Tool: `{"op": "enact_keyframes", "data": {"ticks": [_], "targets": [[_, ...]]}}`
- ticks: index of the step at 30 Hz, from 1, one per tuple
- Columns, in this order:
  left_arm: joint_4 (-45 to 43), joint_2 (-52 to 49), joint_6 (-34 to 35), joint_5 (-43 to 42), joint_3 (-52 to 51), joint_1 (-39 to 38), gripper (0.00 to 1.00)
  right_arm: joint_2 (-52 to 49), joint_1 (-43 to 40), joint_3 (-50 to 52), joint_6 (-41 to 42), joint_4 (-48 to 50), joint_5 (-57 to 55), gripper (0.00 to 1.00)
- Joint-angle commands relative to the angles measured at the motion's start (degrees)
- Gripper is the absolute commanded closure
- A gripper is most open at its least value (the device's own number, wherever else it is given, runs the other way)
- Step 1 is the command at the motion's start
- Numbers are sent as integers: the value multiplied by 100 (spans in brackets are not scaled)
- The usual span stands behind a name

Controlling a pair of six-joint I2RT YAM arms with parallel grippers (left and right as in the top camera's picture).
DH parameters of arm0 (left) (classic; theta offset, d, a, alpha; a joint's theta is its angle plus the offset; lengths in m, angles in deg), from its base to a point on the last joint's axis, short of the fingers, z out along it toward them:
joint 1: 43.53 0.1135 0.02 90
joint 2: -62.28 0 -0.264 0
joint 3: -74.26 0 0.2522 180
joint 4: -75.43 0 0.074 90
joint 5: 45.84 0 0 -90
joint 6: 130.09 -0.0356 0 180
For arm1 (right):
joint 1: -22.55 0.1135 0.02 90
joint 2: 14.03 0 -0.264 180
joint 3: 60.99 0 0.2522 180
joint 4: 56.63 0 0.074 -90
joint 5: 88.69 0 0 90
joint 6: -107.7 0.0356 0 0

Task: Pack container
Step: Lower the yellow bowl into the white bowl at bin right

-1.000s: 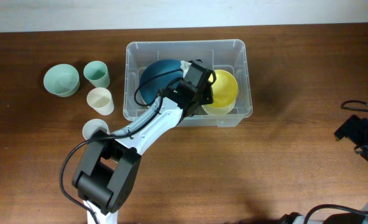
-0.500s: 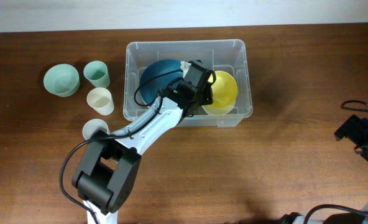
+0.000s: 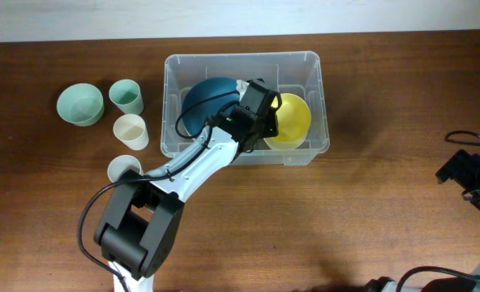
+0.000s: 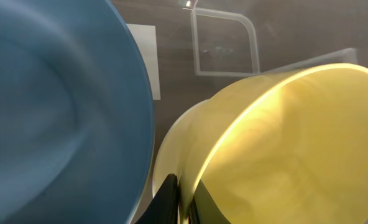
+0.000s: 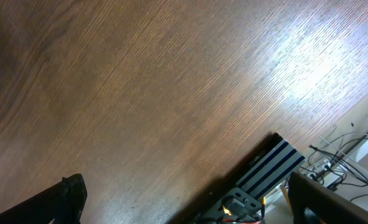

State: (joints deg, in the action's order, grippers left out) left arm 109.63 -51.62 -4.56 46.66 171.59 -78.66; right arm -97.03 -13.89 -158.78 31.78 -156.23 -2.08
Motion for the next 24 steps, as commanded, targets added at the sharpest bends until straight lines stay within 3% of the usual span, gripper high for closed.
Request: {"op": "enact_keyframes", "data": {"ticks": [1, 24], "targets": [[24, -52, -90, -129, 37, -2, 92, -15, -37, 22, -15, -2, 15, 1], [170, -52, -90, -131, 37, -2, 88, -15, -37, 22, -13, -2, 15, 1]]}}
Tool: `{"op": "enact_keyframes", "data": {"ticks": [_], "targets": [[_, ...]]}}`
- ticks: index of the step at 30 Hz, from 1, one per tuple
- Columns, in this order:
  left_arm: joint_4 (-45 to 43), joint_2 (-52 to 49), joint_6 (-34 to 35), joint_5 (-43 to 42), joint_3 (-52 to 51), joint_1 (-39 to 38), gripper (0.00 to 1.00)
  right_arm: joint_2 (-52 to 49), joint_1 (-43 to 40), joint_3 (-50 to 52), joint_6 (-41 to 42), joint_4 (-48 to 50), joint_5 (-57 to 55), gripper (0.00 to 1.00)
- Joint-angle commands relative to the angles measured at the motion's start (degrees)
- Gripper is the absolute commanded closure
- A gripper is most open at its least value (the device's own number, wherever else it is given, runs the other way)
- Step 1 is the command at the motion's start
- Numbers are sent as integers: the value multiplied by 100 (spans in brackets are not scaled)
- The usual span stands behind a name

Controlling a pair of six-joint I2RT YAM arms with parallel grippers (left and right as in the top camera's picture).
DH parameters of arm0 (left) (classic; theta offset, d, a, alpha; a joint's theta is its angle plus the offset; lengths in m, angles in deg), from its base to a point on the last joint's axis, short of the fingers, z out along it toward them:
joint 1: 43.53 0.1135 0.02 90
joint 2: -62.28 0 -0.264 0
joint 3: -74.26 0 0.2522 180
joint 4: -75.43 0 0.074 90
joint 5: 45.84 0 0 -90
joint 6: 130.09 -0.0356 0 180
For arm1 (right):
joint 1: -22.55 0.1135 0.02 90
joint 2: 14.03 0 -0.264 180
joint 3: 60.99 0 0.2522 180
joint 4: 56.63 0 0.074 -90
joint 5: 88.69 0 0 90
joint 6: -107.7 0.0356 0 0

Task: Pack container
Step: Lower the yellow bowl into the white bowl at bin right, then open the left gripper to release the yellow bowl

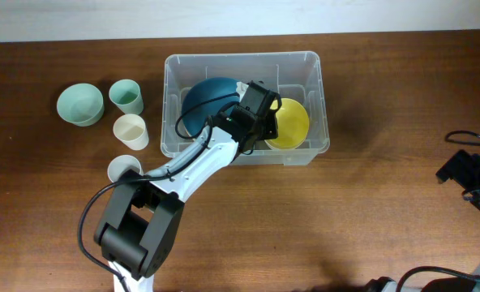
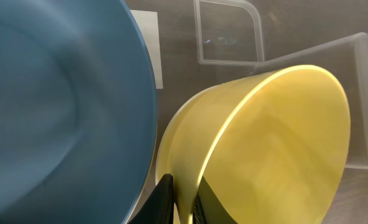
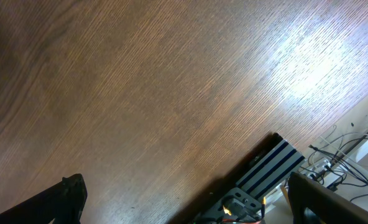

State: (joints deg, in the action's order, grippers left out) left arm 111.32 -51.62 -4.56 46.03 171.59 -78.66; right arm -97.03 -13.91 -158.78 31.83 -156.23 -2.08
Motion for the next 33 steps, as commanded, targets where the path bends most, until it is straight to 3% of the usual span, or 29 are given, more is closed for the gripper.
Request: {"op": "enact_keyframes", "data": {"ticks": [1, 23, 26, 33], "targets": [[2, -52, -90, -68, 37, -2, 88, -15, -35, 22, -20, -2, 15, 1], [2, -52, -87, -308, 37, -2, 88, -15, -35, 22, -20, -2, 15, 1], [2, -52, -87, -304, 37, -2, 80, -15, -35, 22, -20, -2, 15, 1], [0, -52, -87, -302, 37, -2, 79, -15, -35, 22, -20, -2, 15, 1]]}}
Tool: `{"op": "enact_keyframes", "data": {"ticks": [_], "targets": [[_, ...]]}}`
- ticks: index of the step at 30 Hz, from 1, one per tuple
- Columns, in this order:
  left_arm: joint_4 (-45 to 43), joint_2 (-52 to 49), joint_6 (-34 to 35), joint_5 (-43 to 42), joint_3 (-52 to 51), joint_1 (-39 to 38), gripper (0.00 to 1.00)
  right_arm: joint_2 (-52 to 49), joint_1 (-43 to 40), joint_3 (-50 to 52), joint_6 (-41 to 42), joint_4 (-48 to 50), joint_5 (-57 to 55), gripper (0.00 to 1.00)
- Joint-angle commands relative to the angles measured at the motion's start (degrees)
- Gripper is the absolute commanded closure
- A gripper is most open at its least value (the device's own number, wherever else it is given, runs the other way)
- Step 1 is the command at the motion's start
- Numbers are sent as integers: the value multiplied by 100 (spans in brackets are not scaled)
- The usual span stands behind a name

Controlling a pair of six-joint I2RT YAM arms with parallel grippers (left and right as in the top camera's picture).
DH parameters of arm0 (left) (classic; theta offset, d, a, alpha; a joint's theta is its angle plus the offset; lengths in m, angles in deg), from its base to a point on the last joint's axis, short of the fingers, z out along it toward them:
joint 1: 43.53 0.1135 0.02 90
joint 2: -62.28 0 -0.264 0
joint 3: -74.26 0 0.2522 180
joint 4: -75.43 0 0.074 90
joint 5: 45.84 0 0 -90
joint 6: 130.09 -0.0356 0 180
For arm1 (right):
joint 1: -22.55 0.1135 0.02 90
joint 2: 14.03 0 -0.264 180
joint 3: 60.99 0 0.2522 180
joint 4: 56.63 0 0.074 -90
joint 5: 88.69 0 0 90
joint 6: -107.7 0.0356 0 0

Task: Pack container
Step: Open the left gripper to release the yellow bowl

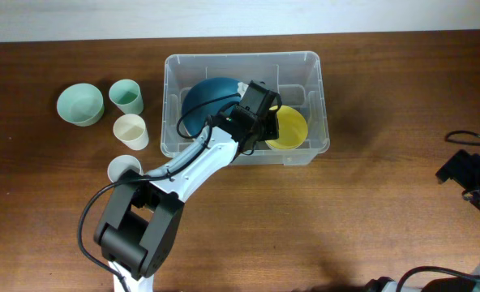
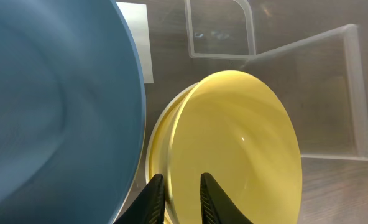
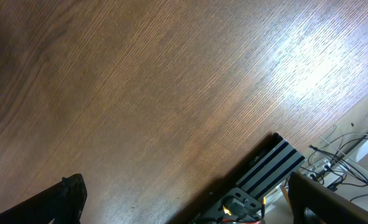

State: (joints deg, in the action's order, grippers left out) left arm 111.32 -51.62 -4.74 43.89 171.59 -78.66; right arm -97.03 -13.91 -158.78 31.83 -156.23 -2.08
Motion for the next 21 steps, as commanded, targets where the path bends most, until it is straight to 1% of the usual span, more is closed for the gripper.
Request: {"op": "enact_keyframes", "data": {"ticks": [1, 7, 8, 9, 10, 12, 21], "targets": [[-2, -52, -72, -85, 37, -2, 79, -15, -35, 22, -20, -2, 15, 1], [-57, -52, -72, -85, 37, -2, 79, -15, -35, 22, -17, -2, 15, 1], [-57, -52, -72, -85, 37, -2, 81, -15, -35, 22, -20, -2, 15, 1], [-55, -52, -72, -85, 37, -2, 89, -15, -35, 22, -20, -2, 15, 1], [-52, -52, -72, -85, 37, -2, 94, -15, -35, 22, -20, -2, 15, 1], [-55, -52, -72, -85, 37, -2, 98, -15, -35, 22, -20, -2, 15, 1], [-105, -52, -79, -81, 37, 2, 98, -15, -35, 22, -17, -2, 15, 1]]}}
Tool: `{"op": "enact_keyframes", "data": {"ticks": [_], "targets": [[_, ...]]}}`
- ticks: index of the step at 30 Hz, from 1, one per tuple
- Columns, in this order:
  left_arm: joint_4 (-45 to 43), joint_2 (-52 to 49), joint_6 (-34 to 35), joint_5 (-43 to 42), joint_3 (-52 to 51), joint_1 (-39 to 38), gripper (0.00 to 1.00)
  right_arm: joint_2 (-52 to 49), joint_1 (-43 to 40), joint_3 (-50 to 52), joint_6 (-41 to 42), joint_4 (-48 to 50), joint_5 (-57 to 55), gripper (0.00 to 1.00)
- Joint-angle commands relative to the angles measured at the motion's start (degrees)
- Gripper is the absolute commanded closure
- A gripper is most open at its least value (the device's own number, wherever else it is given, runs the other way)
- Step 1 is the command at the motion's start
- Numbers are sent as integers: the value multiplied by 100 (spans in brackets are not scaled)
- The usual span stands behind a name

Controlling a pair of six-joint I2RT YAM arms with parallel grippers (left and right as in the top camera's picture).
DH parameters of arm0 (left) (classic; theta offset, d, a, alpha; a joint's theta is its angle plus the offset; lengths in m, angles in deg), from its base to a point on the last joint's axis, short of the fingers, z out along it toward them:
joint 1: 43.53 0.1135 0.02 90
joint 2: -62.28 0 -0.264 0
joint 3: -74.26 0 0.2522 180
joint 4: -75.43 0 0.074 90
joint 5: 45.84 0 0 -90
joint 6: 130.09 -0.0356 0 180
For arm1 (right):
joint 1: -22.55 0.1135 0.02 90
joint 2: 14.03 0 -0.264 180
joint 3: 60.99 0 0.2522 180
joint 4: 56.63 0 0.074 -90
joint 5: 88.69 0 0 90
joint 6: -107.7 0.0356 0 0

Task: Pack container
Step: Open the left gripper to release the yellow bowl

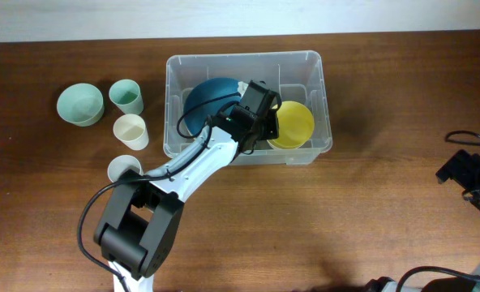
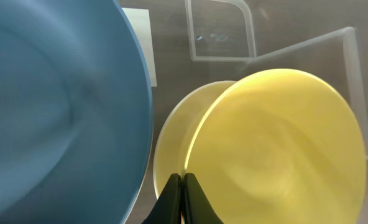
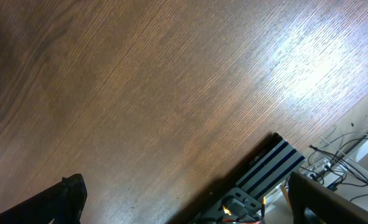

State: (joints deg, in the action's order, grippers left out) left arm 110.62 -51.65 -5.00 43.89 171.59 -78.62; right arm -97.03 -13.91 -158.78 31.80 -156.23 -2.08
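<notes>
A clear plastic container (image 1: 317, 61) stands mid-table. Inside it a dark blue bowl (image 1: 206, 93) leans at the left and a yellow bowl (image 1: 295, 123) sits at the right. My left gripper (image 2: 181, 183) reaches into the container and is shut on the yellow bowl's (image 2: 283, 143) near rim, which stands tilted up beside the blue bowl (image 2: 53, 112). My right gripper (image 3: 184, 186) is open over bare wood at the far right (image 1: 467, 170), holding nothing.
Left of the container stand a pale green bowl (image 1: 80, 104), a green cup (image 1: 126, 96), a cream cup (image 1: 130, 130) and a white cup (image 1: 125, 169), the last beside my left arm. Cables and an aluminium rail (image 3: 271, 165) lie past the table's edge.
My left gripper was open with its fingers either side of the yellow bowl's rim; now it is shut on that rim and the bowl is tilted up. The container sits slightly further right.
My left gripper first held the yellow bowl by its rim, tilted, inside the container. Then the bowl stood a little lower, still gripped. Then the fingers were open and the bowl lay flatter. Now the rim is gripped again. The right arm stayed still throughout.
</notes>
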Motion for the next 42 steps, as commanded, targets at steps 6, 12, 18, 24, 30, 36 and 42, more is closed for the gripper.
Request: {"op": "enact_keyframes", "data": {"ticks": [6, 12, 18, 24, 30, 36, 42], "targets": [[-31, -50, -52, -83, 37, -2, 90, -15, -35, 22, -17, -2, 15, 1], [-11, -50, -52, -83, 37, -2, 85, -15, -35, 22, -17, -2, 15, 1], [-11, -50, -52, -81, 37, 0, 83, -15, -35, 22, -17, -2, 15, 1], [-13, -50, -52, -81, 37, 0, 99, -15, -35, 22, -17, -2, 15, 1], [-13, -50, -52, -81, 37, 0, 99, -15, -35, 22, -15, -2, 15, 1], [-26, -50, -52, -85, 37, 0, 99, -15, -35, 22, -15, -2, 15, 1], [-87, -48, -55, -85, 37, 0, 97, -15, -35, 22, -17, -2, 15, 1]]}}
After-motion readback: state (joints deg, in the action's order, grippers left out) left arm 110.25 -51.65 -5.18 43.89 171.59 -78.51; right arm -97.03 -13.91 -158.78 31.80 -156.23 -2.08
